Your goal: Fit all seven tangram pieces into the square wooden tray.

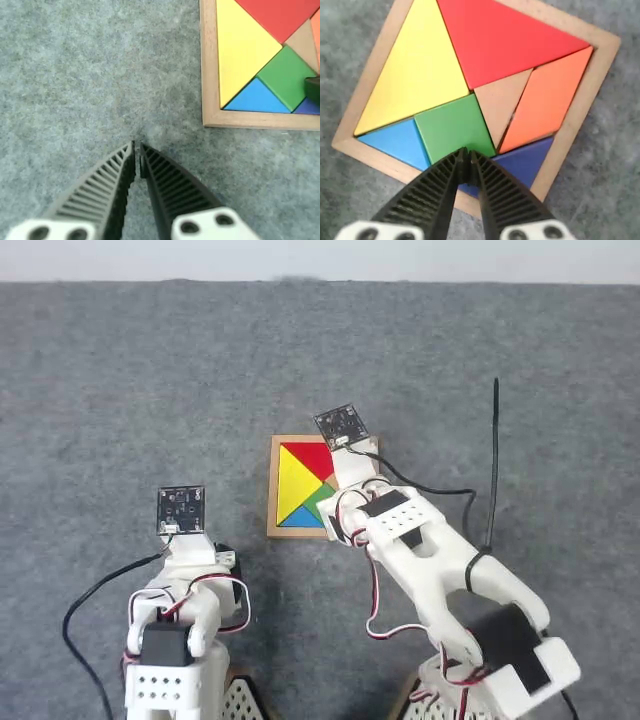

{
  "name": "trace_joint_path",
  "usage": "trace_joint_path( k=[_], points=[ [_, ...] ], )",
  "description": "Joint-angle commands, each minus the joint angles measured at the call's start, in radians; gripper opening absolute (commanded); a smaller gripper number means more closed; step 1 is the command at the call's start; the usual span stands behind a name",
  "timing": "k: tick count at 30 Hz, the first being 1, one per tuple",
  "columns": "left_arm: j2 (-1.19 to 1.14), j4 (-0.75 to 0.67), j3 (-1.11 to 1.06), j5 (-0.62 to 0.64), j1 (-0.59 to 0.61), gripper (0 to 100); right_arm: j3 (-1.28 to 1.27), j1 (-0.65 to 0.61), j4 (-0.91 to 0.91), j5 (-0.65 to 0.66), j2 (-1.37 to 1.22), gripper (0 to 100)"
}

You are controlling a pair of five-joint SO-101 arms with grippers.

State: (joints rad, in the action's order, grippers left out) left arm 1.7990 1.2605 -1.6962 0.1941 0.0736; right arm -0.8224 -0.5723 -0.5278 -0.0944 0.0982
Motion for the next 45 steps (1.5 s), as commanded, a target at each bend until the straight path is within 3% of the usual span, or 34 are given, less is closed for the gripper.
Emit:
trace_joint_path(
  k=[1,13,21,27,33,45],
  points=[
    [0.02,0.002,0.013,-0.011,0.006,1,0.012,-0.004,0.008,0.015,0.124,0.6],
    [0.02,0.002,0.013,-0.011,0.006,1,-0.051,0.044,-0.165,0.031,0.355,0.6],
    [0.02,0.002,0.013,-0.011,0.006,1,-0.328,0.111,-0.213,0.086,0.776,0.6],
    [0.02,0.002,0.013,-0.011,0.006,1,-0.6,0.268,-0.22,0.089,1.069,0.7],
    [0.02,0.002,0.013,-0.011,0.006,1,-0.801,0.426,-0.213,0.213,1.302,0.7],
    [0.02,0.002,0.013,-0.011,0.006,1,-0.868,0.433,-0.305,0.216,1.515,0.9]
  ],
)
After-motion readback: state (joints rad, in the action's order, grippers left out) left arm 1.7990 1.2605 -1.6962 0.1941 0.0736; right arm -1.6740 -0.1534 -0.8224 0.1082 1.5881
